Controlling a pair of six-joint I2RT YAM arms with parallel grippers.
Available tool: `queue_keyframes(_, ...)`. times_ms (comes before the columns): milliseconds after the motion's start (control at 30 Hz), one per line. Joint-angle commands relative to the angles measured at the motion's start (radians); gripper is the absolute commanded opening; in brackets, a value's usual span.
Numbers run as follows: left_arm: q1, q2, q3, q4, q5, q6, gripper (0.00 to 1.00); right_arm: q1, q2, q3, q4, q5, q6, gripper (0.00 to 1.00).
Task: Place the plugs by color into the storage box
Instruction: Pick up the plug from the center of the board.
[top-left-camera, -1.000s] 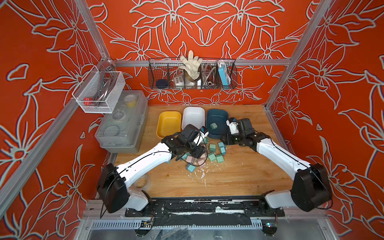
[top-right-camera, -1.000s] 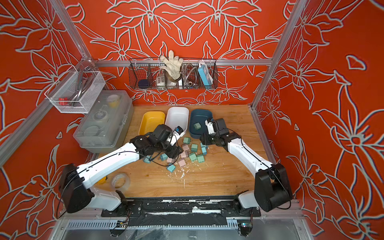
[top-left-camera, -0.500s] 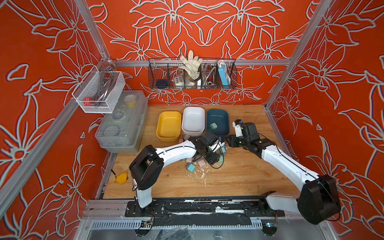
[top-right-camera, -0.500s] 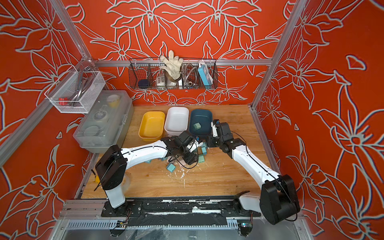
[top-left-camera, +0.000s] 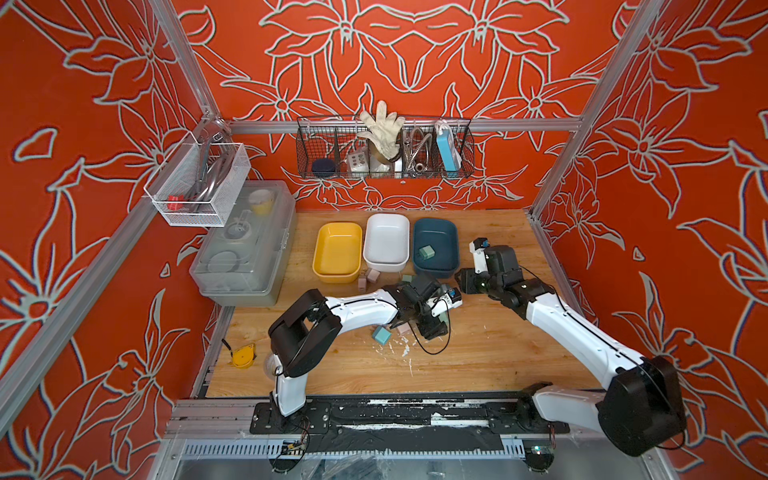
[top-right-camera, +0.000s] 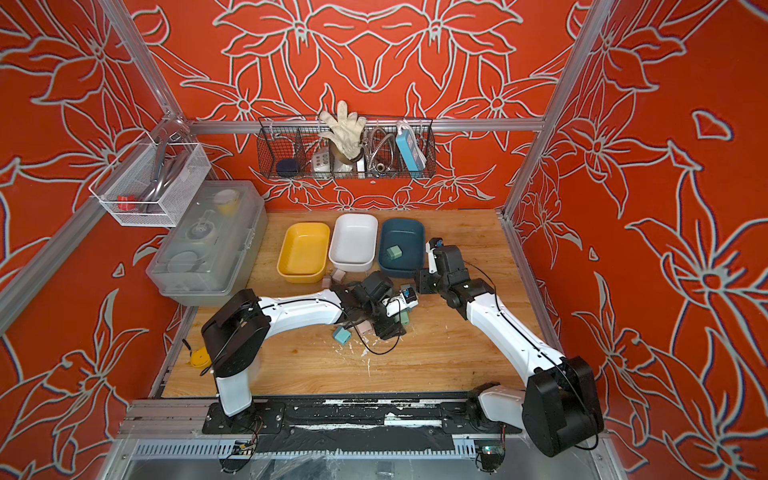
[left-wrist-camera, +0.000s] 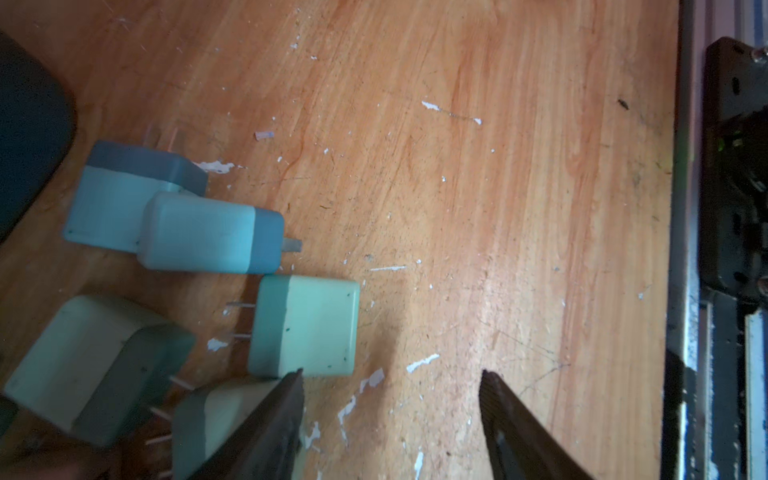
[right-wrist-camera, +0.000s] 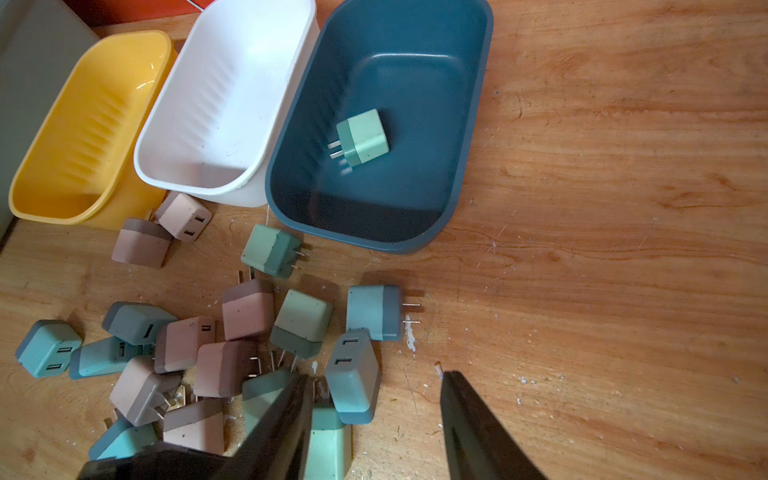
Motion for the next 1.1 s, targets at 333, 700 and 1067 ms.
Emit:
queue_keyframes(333,0.0,0.119,0.07,-0.004,-0.1,0.003,0.68,-0.003,-0.01,-0.009,0.003,0.001,0.007,0.55)
queue_keyframes(700,0.001,0.168,0.079,0.008,-0.159,0.028,0.67,0.003,0.007,-0.007,0.006,0.004,0.009,0.55)
queue_keyframes(1067,0.002,0.147,0.047,0.032,-0.141,0.039,0.48,0.0,-0.003,-0.034,0.032,0.049,0.01,0.56)
